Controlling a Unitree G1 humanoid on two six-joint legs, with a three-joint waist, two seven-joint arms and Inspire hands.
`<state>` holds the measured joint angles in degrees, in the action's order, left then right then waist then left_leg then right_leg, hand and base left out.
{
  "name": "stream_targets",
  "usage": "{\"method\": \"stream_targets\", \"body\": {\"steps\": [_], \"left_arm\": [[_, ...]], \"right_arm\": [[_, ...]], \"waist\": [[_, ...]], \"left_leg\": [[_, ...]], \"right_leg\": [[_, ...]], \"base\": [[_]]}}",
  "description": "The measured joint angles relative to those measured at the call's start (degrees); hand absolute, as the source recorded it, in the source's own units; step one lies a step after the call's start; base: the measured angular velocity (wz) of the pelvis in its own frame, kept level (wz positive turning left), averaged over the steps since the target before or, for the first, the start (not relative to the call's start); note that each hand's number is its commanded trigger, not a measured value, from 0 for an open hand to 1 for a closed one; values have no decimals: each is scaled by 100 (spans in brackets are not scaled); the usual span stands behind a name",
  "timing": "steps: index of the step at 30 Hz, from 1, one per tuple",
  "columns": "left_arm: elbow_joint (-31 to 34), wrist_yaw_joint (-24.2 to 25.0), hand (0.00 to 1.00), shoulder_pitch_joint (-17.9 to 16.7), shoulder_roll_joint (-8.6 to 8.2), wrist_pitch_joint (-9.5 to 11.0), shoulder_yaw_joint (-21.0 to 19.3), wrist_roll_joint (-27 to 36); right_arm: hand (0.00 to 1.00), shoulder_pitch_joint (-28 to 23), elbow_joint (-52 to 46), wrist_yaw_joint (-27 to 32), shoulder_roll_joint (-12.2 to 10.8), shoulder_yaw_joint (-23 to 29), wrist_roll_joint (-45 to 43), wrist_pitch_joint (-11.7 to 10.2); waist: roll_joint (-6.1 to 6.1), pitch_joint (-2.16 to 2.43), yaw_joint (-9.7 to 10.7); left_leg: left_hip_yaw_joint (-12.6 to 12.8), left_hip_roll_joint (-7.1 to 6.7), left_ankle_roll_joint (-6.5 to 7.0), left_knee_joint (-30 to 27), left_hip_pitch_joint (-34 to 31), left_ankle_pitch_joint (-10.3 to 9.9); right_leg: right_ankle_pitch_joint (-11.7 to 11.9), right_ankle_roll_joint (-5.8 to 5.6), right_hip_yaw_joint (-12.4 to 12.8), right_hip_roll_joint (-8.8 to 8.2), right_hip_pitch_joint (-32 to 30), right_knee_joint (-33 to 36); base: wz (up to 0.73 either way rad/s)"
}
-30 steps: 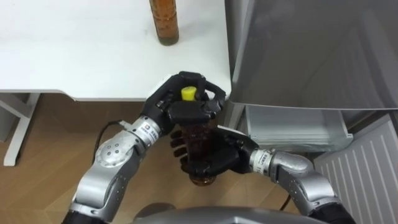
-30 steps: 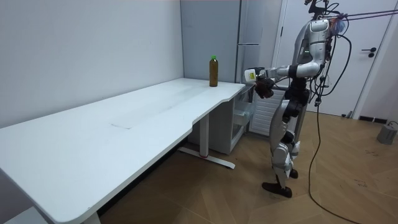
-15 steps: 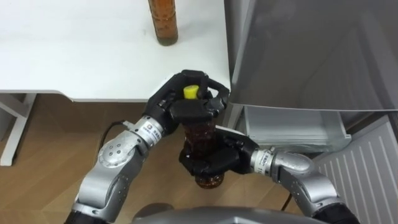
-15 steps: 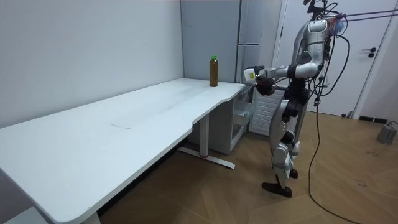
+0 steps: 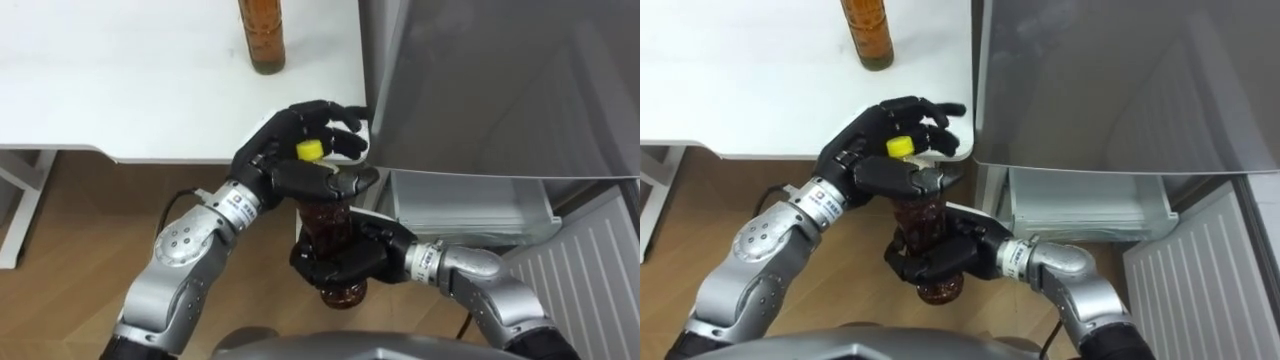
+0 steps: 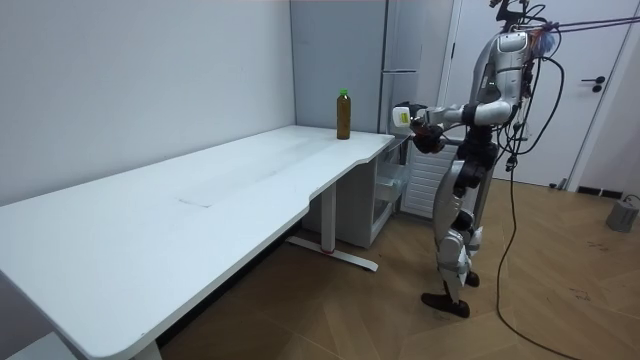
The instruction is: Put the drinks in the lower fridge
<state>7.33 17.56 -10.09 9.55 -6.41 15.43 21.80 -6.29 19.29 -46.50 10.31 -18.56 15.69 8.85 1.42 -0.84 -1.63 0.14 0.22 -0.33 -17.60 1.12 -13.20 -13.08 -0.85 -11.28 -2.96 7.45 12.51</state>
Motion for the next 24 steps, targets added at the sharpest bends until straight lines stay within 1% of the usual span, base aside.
{"method": "stream_targets", "body": {"steps": [7, 11, 17, 20, 23, 24], "left_arm": [[1, 76, 0, 66, 0, 23, 1, 3], [2, 131, 0, 66, 2, 26, -16, 3], [59, 173, 0, 67, -9, 60, -79, 7], [157, 173, 0, 67, -3, 167, -85, 8], [311, 173, 0, 67, -1, 222, -108, 23], [380, 172, 0, 67, 9, 223, -104, 115]], "right_arm": [[100, -14, 5, -2, 95, 3, 0, 2], [100, -56, 5, -2, 99, 8, -1, 2], [100, -104, 12, -9, 98, 22, -2, 2], [100, -104, 18, -8, 101, 23, -3, 2], [100, -105, 25, -7, 108, 24, -3, 2], [100, -106, 25, -7, 113, 24, -2, 2]], "waist": [[-32, -9, -9], [-70, 7, -20], [-78, 6, -13], [-73, 1, -15], [-75, 0, -16], [-77, 0, -12]], "left_leg": [[-5, 0, 0, -4, 5, 0], [-6, -1, 0, -4, 12, 0], [-6, 1, 0, -5, 31, 0], [-6, 1, 0, -14, 23, 0], [-11, 0, 0, -13, 22, 0], [-21, -2, 0, -11, 15, 0]], "right_leg": [[0, 0, -9, 1, 43, -1], [0, 0, -9, 0, 48, 0], [0, 0, -3, 2, 61, 6], [0, 0, -3, 3, 61, -6], [0, 0, -5, 5, 60, -18], [0, 0, -11, 6, 67, -25]], "base": [[0], [0], [0], [0], [0], [0]]}}
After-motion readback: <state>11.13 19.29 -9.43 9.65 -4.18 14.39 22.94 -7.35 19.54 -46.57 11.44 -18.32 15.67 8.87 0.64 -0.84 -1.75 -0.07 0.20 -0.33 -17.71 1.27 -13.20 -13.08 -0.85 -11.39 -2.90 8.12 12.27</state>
